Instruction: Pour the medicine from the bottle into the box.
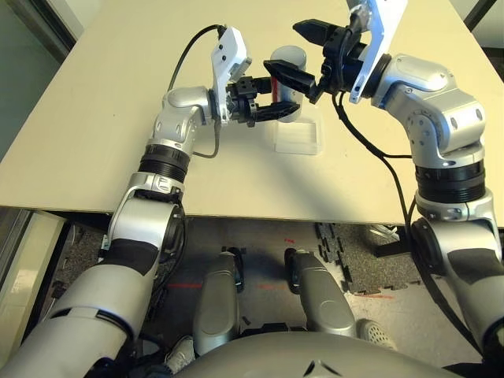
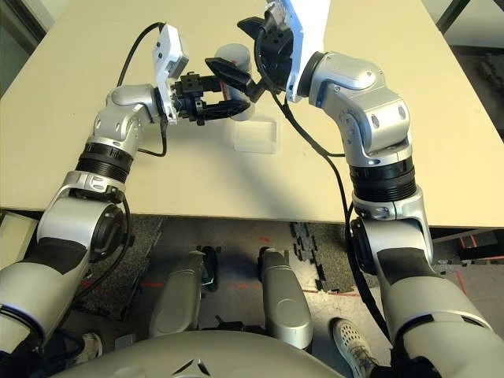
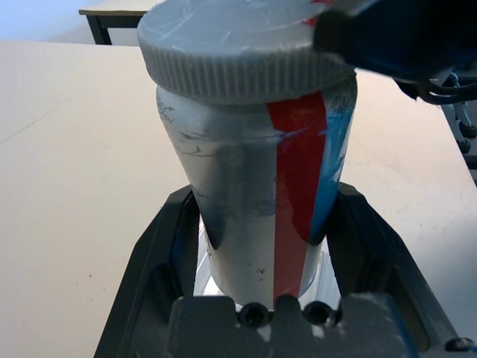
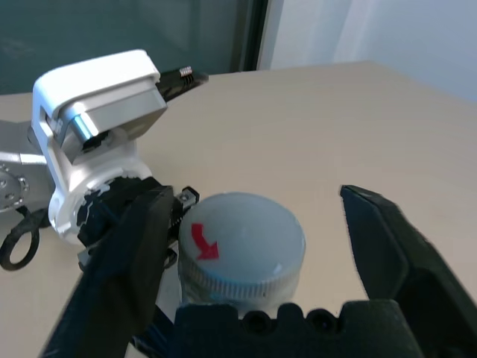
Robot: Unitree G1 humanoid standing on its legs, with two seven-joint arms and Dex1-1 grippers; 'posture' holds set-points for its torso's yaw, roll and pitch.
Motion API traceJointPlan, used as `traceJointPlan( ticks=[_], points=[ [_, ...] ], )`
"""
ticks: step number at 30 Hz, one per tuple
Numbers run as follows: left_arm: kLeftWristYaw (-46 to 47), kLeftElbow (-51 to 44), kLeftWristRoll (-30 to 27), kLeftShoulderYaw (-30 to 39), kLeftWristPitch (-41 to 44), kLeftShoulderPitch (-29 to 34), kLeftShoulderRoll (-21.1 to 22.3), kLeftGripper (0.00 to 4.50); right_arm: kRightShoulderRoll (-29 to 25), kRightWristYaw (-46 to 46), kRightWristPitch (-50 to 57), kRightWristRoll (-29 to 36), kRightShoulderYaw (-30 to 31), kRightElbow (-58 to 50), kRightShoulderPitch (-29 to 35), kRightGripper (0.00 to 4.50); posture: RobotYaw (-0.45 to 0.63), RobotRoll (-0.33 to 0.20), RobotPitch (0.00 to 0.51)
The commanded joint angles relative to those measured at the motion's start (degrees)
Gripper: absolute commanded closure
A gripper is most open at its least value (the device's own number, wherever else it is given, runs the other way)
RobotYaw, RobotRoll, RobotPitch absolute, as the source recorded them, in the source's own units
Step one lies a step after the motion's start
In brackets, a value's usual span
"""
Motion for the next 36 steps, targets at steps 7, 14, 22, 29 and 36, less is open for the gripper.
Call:
traceJointPlan(
  ticks=[7, 14, 22, 29, 36],
  points=[
    [-0.8, -0.4, 0.2, -0.6, 0.4, 0.8, 0.9, 1.82, -1.9, 2.6, 3.4, 0.4, 1.5, -1.8, 1.4, 3.31, -0.1, 0.0, 0.172],
    [-0.9, -0.6, 0.2, -0.9, 0.3, 0.9, 1.0, 1.82, -2.7, 3.5, 4.7, 0.6, 1.8, -2.5, 2.2, 4.29, -0.1, 0.0, 0.177],
    [-0.7, 0.7, 0.8, -0.9, -0.6, 0.9, 1.3, 1.82, -1.2, 2.9, 6.3, 2.6, 0.1, -2.9, 1.0, 1.71, -0.1, 0.0, 0.178],
    [-0.7, 1.1, 1.0, -1.0, -1.2, 0.8, 1.5, 1.82, -1.2, 2.7, 7.7, 3.4, -0.2, -3.3, 0.9, 0.0, -0.1, 0.0, 0.178],
    [-0.7, 0.7, 0.9, -1.1, -1.1, 1.0, 1.3, 1.82, -1.3, 2.2, 7.0, 2.7, -0.3, -2.6, 0.8, 0.0, -0.1, 0.0, 0.179]
  ],
)
